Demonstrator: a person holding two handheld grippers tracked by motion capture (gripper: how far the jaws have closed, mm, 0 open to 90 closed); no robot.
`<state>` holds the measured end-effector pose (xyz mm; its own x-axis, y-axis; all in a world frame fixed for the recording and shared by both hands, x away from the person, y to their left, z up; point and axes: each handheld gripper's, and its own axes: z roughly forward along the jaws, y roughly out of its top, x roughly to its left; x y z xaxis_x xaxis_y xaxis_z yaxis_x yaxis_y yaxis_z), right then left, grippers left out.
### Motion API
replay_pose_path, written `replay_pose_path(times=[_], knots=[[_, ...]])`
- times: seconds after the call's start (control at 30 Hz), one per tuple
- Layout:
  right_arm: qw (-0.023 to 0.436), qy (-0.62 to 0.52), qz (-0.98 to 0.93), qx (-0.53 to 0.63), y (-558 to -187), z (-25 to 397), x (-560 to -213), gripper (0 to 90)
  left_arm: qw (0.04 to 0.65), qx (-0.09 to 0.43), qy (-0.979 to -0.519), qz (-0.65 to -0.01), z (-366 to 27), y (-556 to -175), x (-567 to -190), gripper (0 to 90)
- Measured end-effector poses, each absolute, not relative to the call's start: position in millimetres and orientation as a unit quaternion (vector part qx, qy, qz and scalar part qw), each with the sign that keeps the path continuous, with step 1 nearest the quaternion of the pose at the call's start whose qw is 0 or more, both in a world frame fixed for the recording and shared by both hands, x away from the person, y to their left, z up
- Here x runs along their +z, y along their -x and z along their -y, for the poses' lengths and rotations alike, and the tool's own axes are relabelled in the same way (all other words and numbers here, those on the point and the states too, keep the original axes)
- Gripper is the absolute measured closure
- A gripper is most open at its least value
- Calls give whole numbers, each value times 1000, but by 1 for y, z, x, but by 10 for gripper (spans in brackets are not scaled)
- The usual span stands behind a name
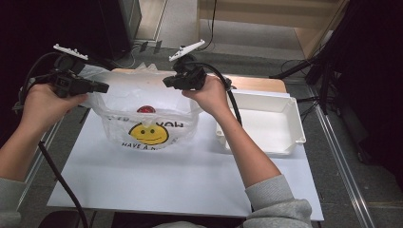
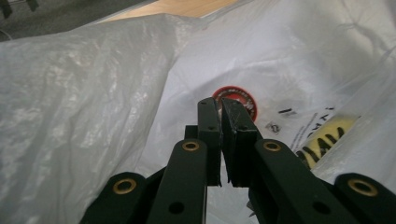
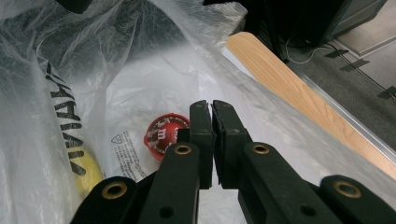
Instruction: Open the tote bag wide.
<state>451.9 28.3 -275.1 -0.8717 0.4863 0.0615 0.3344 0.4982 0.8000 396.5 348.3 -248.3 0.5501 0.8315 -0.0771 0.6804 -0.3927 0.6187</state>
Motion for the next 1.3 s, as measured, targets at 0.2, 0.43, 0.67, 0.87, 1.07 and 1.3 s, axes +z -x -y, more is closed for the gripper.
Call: replay_pose_path(times=[0.2,0.43,0.67,0.87,1.07,1.3], knots=[[87,-247,-860,437,-455,-27,-282,900,306,114,-817,-475,-363,-399,-265,873],[77,-248,-865,429,-458,-34,-293,900,310,106,-814,-480,-371,-397,-278,873],[73,-244,-859,445,-458,-36,-307,900,323,98,-807,-485,-378,-398,-287,874],[72,-258,-853,447,-457,-36,-317,900,331,98,-802,-488,-379,-397,-293,875],[68,-267,-850,449,-455,-37,-323,900,333,94,-799,-491,-377,-399,-303,874],[72,-276,-845,453,-452,-34,-330,900,332,90,-798,-495,-379,-399,-315,874]])
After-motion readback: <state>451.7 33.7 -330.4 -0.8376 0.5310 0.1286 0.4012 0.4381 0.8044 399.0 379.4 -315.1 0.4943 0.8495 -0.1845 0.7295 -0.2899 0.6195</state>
